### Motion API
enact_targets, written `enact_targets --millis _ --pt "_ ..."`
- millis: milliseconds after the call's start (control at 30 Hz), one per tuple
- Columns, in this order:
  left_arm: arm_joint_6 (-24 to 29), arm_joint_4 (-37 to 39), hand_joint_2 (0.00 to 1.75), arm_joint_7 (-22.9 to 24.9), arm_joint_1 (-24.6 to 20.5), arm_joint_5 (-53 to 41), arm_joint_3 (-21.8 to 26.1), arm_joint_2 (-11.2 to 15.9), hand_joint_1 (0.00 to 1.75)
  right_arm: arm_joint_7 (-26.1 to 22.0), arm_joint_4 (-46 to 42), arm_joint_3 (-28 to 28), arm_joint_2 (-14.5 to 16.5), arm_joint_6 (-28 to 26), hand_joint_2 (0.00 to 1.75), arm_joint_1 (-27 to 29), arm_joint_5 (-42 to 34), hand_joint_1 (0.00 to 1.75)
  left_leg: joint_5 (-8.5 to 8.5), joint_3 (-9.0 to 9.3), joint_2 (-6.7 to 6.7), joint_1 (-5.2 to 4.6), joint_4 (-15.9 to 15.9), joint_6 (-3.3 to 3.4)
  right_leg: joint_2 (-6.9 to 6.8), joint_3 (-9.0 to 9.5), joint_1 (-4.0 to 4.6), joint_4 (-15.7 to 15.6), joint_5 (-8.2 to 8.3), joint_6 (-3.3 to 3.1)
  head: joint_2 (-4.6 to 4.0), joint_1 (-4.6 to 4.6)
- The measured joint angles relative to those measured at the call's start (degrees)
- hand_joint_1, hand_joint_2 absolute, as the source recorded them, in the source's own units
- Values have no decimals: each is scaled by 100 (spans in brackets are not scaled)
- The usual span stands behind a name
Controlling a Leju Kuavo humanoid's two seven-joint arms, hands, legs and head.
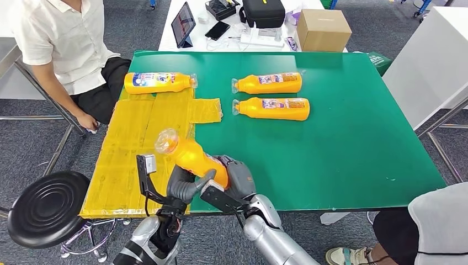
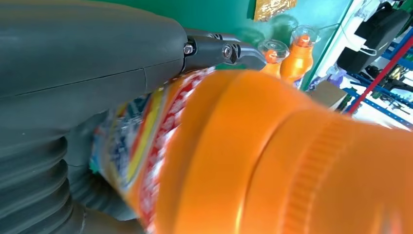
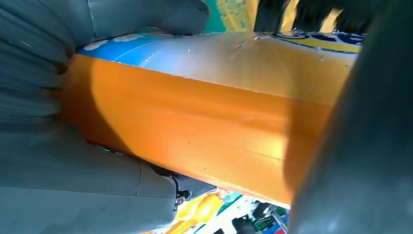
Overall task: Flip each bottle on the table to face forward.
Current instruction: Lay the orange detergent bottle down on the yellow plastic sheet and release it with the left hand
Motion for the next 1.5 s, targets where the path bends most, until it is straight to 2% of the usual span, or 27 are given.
enact_targets --millis 67,167,200,233,333,467,500,667,800,1033,1200,1267,1367,1500 --pt "-61 -1 175 -11 -17 104 4 -5 15 -74 0 45 13 35 175 0 -67 172 0 0 0 0 0 0 0 0 0 0 0 0 0 -1" --pt "-154 -3 175 -19 -20 263 16 -10 131 -140 1 96 22 54 175 0 -135 174 0 -1 0 0 0 0 0 0 0 0 0 0 0 0" --pt "-180 -4 175 -19 -19 312 22 -11 164 -150 2 110 23 56 175 -2 -148 173 0 -1 0 0 0 0 0 0 0 0 0 0 0 1" --pt "-199 -5 175 -19 -18 351 27 -13 172 -158 2 123 24 58 175 -4 -156 173 0 -1 0 0 0 0 0 0 0 0 0 0 0 1" --pt "-240 -9 175 -23 -15 436 43 -13 175 -186 6 165 25 59 175 -21 -164 160 0 -1 0 0 0 0 0 0 0 0 0 0 0 1" --pt "-311 -13 175 -76 -14 471 72 -13 175 -216 9 221 26 64 175 -54 -173 6 1 -1 0 0 0 0 0 -1 0 0 0 0 0 0" --pt "-333 -20 175 -98 -14 470 83 -13 175 -232 9 238 26 74 175 -58 -190 0 2 -1 0 0 0 0 0 -1 0 0 0 0 0 0" --pt "-394 -85 175 -209 -7 426 134 -4 175 -341 9 303 39 165 175 -54 -345 0 2 -1 0 0 0 -1 0 -2 0 1 0 0 0 -1" --pt "-408 -142 175 -249 8 391 143 -1 175 -382 9 312 55 168 0 -53 -391 0 3 -2 0 0 0 -1 0 -2 0 1 0 0 0 0" --pt "-311 -307 175 -367 81 268 214 17 175 -480 -4 312 76 -42 0 16 -450 0 3 -2 0 0 0 -1 -1 -2 0 1 0 0 0 0" --pt "401 -407 175 -502 72 -194 407 108 175 -783 -162 247 51 -544 0 302 -669 0 3 -2 0 0 0 -2 -1 -4 0 1 0 0 0 0" --pt "880 -422 175 -706 68 -824 510 178 175 -882 -296 143 8 -856 0 463 -683 0 3 -2 0 1 0 -2 -1 -5 0 1 0 0 0 1" --pt "1742 -419 175 -1001 59 -2265 648 259 175 -1000 -555 -92 -66 -1138 0 737 -447 0 3 -3 0 0 0 -2 -3 -5 0 1 0 0 0 1" --pt "2883 -222 175 -925 -59 -4645 862 312 175 -1121 -950 -557 -75 -1172 0 1135 259 0 3 -5 -6 0 0 -2 -6 -5 -1 1 0 0 0 1"
